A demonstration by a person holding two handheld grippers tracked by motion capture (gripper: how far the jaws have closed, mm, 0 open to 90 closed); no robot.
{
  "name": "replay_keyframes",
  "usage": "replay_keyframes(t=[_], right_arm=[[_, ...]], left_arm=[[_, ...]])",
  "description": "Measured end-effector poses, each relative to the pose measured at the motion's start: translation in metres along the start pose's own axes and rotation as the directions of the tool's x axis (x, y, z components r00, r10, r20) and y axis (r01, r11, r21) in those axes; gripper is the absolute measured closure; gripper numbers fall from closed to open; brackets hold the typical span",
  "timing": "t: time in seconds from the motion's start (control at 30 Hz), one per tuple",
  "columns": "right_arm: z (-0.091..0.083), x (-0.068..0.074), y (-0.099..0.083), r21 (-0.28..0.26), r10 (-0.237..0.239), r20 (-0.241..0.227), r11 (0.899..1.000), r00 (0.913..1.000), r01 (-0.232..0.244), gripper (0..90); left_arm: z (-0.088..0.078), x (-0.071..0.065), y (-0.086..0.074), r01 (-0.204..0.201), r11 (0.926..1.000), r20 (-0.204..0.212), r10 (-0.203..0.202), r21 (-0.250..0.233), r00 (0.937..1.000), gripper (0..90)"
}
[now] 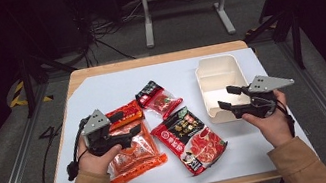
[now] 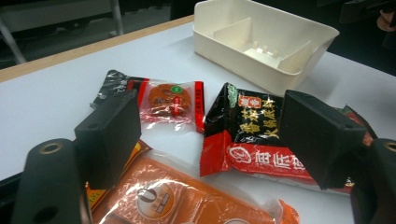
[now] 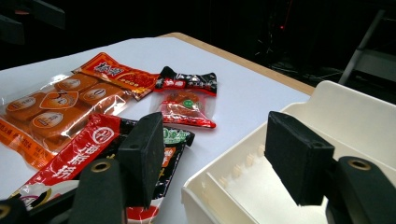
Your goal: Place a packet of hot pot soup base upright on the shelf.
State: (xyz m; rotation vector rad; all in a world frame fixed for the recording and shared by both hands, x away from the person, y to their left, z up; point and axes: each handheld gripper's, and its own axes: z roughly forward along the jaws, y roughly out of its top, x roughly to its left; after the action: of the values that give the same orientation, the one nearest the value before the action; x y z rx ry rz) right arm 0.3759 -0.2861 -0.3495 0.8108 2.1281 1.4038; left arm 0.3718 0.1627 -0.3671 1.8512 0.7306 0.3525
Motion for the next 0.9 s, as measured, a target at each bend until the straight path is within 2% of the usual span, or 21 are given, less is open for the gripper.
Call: replay_keyframes(t=[0.1, 0.13, 0.27, 0.47, 0.5, 0.73, 0.77, 0.9], right_arm=[[-0.002, -0.001, 0.001, -0.005, 0.0, 0.001, 1.0, 1.0, 0.0, 38.3], [-0.003, -0.001, 0.001, -0.01, -0.001, 0.003, 1.0, 1.0, 0.001, 38.5], [-0.004, -0.002, 0.001, -0.013, 0.004, 0.002, 1.0, 1.0, -0.004, 38.6], [-0.006, -0.003, 0.003, -0.015, 0.002, 0.007, 1.0, 1.0, -0.001, 38.5], [-0.006, -0.004, 0.003, -0.016, 0.002, 0.009, 1.0, 1.0, -0.001, 38.6], [-0.009, -0.007, 0.003, -0.019, 0.009, 0.015, 1.0, 0.9999, -0.009, 38.6], [-0.01, -0.007, 0.003, -0.02, 0.009, 0.017, 1.0, 0.9998, -0.009, 38.6], [-0.011, -0.008, 0.004, -0.021, 0.009, 0.018, 1.0, 0.9998, -0.009, 38.6]], left_arm=[[0.002, -0.003, 0.004, 0.01, 0.9999, 0.004, -0.01, -0.003, 0.9999, 22.4], [0.002, -0.002, 0.005, -0.001, 1.0, -0.001, 0.001, 0.0, 1.0, 22.2], [0.004, -0.003, 0.01, 0.029, 0.9995, 0.014, -0.029, -0.014, 0.9995, 22.0], [0.016, -0.006, 0.018, 0.0, 0.9998, 0.018, 0.0, -0.02, 0.9998, 21.4], [0.02, -0.006, 0.019, 0.005, 0.9998, 0.034, -0.004, -0.02, 0.9994, 20.9], [0.037, -0.009, 0.022, -0.01, 0.9999, 0.071, 0.01, -0.006, 0.9974, 18.6], [0.04, -0.009, 0.022, 0.0, 1.0, 0.078, 0.0, -0.004, 0.9969, 18.0], [0.046, -0.008, 0.022, -0.003, 1.0, 0.087, 0.003, 0.0, 0.9962, 14.7]])
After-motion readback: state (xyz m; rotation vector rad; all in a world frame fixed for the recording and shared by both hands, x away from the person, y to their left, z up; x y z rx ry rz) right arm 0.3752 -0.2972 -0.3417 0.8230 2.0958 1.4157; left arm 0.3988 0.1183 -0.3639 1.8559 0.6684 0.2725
